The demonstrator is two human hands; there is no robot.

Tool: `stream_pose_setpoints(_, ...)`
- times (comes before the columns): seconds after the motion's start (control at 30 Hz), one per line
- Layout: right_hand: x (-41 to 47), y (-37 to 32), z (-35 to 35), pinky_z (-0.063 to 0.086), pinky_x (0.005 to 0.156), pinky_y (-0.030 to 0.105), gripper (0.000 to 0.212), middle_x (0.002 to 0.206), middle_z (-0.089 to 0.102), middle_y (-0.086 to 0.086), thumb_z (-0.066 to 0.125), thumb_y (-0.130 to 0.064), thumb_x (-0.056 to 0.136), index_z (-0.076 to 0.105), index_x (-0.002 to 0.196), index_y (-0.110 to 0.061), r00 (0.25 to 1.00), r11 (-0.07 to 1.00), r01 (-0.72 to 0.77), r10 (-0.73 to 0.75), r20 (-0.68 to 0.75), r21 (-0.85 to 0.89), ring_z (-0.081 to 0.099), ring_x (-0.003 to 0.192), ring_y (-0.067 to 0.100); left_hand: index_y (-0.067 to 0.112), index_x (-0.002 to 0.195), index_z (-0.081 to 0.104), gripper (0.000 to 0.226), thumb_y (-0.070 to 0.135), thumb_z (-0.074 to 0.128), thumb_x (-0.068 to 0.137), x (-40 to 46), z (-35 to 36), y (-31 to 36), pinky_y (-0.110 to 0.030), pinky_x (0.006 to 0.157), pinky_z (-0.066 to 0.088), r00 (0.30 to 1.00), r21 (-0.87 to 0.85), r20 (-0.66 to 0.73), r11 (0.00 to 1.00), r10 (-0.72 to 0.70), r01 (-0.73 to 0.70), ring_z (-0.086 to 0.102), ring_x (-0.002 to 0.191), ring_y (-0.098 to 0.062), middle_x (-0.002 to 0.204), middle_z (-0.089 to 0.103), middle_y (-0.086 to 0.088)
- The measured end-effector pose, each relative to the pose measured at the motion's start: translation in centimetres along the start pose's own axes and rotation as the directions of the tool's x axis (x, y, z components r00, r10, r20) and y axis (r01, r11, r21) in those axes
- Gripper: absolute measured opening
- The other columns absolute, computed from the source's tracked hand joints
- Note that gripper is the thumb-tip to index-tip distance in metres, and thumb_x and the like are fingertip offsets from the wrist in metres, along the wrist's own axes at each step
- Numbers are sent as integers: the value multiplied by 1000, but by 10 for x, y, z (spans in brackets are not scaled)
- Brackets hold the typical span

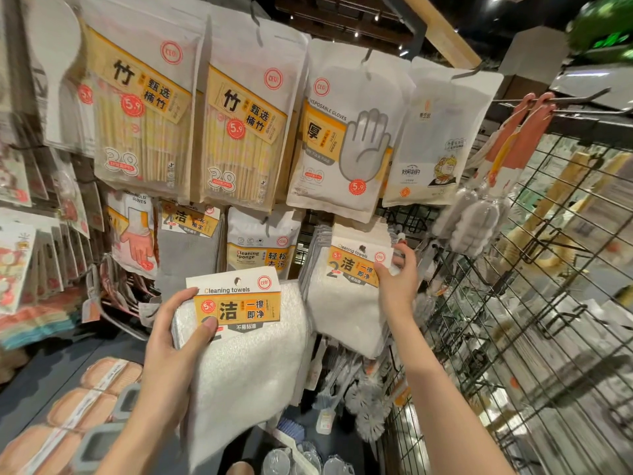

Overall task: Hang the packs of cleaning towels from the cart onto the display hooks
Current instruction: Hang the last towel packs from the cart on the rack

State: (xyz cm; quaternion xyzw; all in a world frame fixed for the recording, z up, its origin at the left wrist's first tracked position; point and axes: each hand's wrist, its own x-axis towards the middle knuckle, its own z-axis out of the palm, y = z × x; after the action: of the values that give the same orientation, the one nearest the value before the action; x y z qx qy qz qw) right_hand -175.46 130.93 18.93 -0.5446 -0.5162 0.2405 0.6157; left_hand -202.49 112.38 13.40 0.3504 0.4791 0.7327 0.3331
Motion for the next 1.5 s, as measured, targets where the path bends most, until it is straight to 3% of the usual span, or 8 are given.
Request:
stream_pose_setpoints(0.1,1,4,5,39,66,15,46,100,50,-8,75,-10,77,52,114,-26,999,991,47,-47,4,-126,51,86,1,46,111,61,44,12,69,84,0,0,-1,-52,95,49,1000,8,-4,1000,0,0,62,112,-28,123,61,9)
stream_pose_setpoints(0.27,6,9,16,36,72,23,47,117,44,-1,75,-16,78,50,118,-21,998,973,38,-49,-42,-229,44,80,-2,49,106,62,46,11,70,83,-1,4,0,-18,73,55,999,48,-7,998,42,-42,63,103,-1,114,62,26)
stream_pose_setpoints(0.6,17,5,25,48,78,38,55,123,49,3,73,-17,80,39,123,-18,996,963,25,-47,-73,-268,58,103,22,47,115,60,52,13,74,79,1,7,1,-54,102,44,999,24,-32,1000,7,-6,55,123,-21,130,60,8)
stream_pose_setpoints(0.9,-6,1,6,37,82,30,57,121,50,0,77,-24,76,44,122,-18,997,976,44,-56,-50,-211,46,115,17,51,119,58,59,29,82,69,-4,12,8,-54,105,41,999,91,-31,995,-38,41,55,122,-16,126,60,21)
stream_pose_setpoints(1.0,-28,-8,-6,36,84,29,48,122,46,-4,75,-27,77,47,116,-24,995,975,74,-85,-44,-209,43,115,13,49,116,60,54,17,80,77,-8,16,12,-50,108,39,1000,70,-12,997,-13,14,52,121,-1,116,58,37)
stream_pose_setpoints(1.17,-74,-36,-16,37,97,24,29,114,44,-17,71,-28,82,53,103,-36,976,991,106,-88,200,-80,48,110,8,48,109,63,52,9,76,78,-14,26,15,-44,107,41,1000,52,6,999,1,-1,55,119,-4,124,61,17)
stream_pose_setpoints(1.33,-114,-55,-8,39,98,15,26,125,47,-13,65,-22,87,61,110,-33,872,998,61,-53,487,-2,45,114,-8,56,101,63,56,6,75,79,-19,32,16,-35,105,40,1000,54,28,998,11,-13,49,114,15,115,60,29)
stream_pose_setpoints(1.5,-132,-60,2,32,105,13,39,125,49,-6,68,-13,84,59,122,-17,852,1000,19,-19,523,6,44,122,4,51,108,63,55,7,76,79,-21,32,13,-46,106,42,999,45,51,999,-10,8,52,124,-7,123,61,21)
